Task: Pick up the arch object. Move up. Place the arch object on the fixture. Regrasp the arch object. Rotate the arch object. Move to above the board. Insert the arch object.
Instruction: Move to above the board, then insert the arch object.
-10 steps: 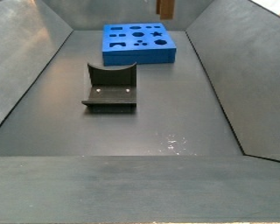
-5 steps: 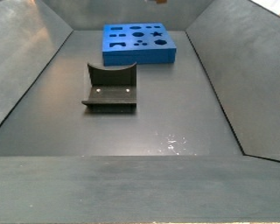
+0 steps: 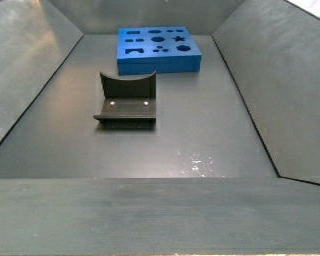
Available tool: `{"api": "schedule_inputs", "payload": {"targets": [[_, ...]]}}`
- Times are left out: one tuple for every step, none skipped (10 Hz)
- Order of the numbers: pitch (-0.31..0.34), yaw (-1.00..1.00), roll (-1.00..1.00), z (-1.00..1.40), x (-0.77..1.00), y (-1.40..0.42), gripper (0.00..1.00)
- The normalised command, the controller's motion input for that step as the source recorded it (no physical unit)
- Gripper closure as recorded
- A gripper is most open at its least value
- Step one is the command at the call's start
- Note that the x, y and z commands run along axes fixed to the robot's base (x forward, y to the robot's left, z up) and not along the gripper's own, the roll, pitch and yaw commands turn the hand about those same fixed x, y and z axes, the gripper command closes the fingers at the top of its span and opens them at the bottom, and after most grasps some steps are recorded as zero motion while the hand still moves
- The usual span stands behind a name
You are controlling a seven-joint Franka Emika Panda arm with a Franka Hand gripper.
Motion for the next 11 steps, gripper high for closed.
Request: {"api": "schedule_inputs", "payload": {"targets": [[0.129,1.0,0.09,0.02,0.1,-0.09,1.0],[0.143,1.0,0.11,0.02,0.09,-0.07,1.0],[0.171,1.0,0.13,0.01,0.09,-0.06,1.0],[0.188,1.0,0.14,0.01,0.09,-0.05,1.0],[0.236,1.0,0.18,0.01,0.1,-0.05,1.0],[0.278,0.97,0.22,0.01,0.1,-0.05,1.0],[0.251,0.7,0.21,0.01,0.11,-0.05,1.0],[0.213,0.38,0.19,0.01,0.12,-0.05,1.0],[0.181,0.2,0.17,0.01,0.12,-0.05,1.0],[0.0,0.0,0.0,0.0,0.05,0.0,1.0],[0.0,0.0,-0.02,0.0,0.0,0.0,1.0]]}}
